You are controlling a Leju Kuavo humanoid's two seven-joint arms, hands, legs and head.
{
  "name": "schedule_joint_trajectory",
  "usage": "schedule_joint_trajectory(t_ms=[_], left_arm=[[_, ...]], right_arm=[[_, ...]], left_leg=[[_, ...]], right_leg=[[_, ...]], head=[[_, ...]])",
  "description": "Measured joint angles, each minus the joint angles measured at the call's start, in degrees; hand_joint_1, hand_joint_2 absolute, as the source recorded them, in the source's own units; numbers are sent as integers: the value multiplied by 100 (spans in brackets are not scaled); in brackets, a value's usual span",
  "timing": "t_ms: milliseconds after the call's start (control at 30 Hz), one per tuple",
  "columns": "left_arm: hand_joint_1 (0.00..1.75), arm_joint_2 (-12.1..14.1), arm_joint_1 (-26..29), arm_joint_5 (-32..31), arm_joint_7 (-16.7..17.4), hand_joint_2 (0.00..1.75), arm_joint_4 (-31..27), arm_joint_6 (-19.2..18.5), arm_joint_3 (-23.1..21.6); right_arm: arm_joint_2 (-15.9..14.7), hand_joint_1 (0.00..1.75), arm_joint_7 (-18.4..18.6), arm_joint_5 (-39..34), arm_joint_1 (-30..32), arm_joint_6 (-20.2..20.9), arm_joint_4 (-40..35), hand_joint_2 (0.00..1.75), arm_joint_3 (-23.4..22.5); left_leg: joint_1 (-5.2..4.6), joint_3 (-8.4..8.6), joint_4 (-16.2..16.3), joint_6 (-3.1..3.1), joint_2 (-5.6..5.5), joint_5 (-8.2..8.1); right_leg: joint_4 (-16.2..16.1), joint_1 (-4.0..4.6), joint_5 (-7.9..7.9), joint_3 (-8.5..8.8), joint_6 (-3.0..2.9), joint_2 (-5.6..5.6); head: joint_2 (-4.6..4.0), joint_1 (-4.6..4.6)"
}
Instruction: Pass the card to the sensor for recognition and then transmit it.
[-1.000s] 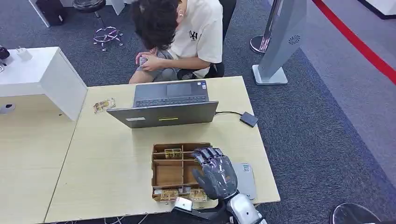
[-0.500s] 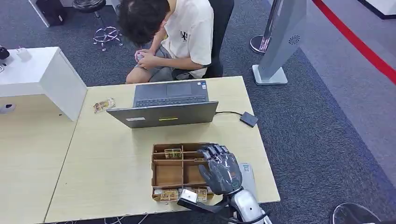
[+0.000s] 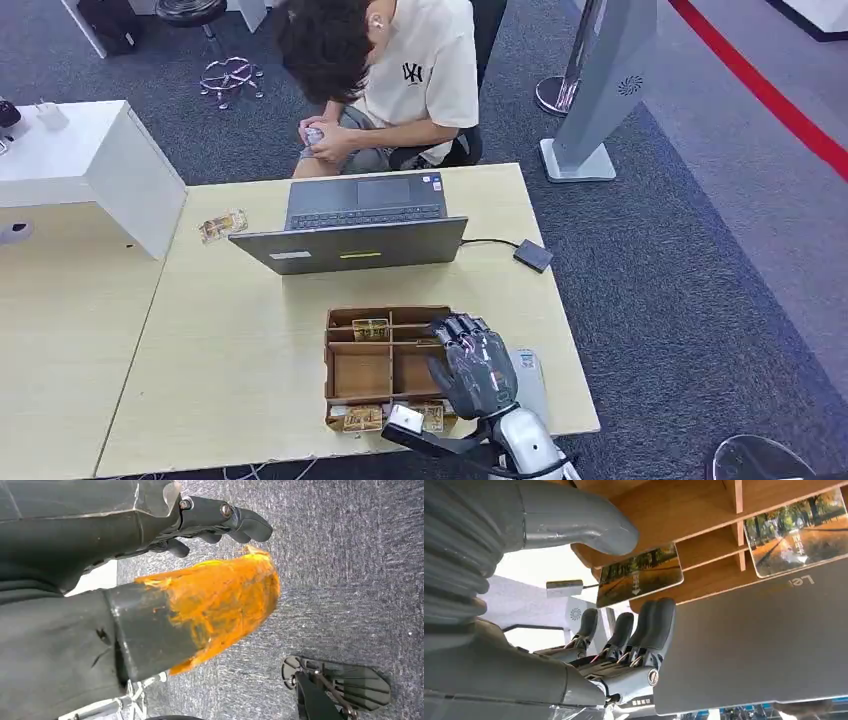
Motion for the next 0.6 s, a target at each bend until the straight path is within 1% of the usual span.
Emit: schedule_joint_trajectory(t_ms=[33,67,100,133,167,467,600], left_arm=[[0,0,0,-2,-2,0,0,0,2],[0,0,-1,-2,-2,0,0,0,4],[0,0,-1,-4,-4,0,0,0,9],[0,0,0,-4,-7,0,0,0,18],[0,0,-1,-4,-7,0,0,-2,30],[0,0,-1,-39,-11,0,0,-15,44],[0,0,0,-61,-11,0,0,-22,50]], right_arm=[[0,80,9,0,-3,0,26,175,0],[0,84,22,0,-6,0,57,175,-2],[0,105,33,0,-18,0,103,175,-2],[0,147,33,0,-27,-2,140,175,-4],[0,175,35,-4,-35,-2,168,175,-4],[17,175,24,-48,-132,-7,256,175,-59],[37,175,-46,-55,-130,-7,243,175,-103]], left_leg=[[0,0,0,0,0,0],[0,0,0,0,0,0],[0,0,0,0,0,0],[0,0,0,0,0,0],[0,0,0,0,0,0],[0,1,0,0,0,0],[0,1,0,0,0,0]], right_leg=[[0,0,0,0,0,0],[0,0,0,0,0,0],[0,0,0,0,0,0],[0,0,0,0,0,0],[0,0,0,0,0,0],[0,0,0,0,0,0],[0,0,0,0,0,0]], head=[[0,0],[0,0],[0,0],[0,0],[0,0],[0,0],[0,0]])
